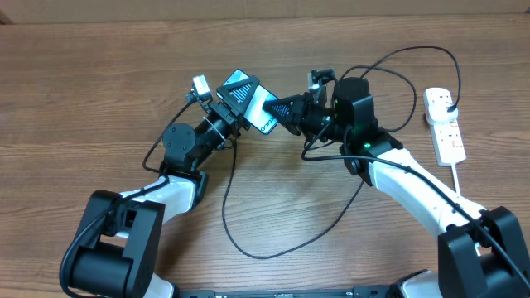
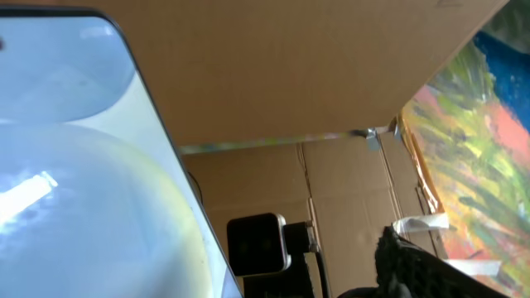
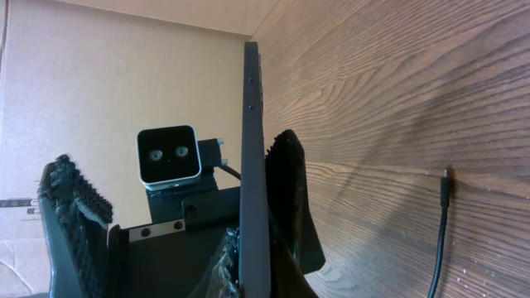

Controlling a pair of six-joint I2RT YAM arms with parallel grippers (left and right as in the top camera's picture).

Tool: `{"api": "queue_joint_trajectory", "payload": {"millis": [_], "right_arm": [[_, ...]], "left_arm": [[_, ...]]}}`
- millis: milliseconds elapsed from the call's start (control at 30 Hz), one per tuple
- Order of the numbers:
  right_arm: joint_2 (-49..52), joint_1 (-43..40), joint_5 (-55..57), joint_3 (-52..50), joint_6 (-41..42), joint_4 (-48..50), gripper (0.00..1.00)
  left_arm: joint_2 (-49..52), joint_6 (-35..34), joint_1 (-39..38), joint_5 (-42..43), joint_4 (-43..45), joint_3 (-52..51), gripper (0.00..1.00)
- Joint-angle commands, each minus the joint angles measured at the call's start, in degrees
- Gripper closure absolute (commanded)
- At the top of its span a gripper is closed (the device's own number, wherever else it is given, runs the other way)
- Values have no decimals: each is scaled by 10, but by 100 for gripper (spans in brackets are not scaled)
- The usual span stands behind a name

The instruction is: Plug charger to phone and switch on socket

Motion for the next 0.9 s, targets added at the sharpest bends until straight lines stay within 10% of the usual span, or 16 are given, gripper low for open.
{"api": "queue_joint_trajectory", "payload": {"millis": [0,867], "right_arm": [[-9,4,19,5,0,0,96],[-9,-21,92,5,59,-1,96]], "left_arm": [[2,-25,0,-7,13,10,19],[2,-74,1,-2,18,10,75]]}}
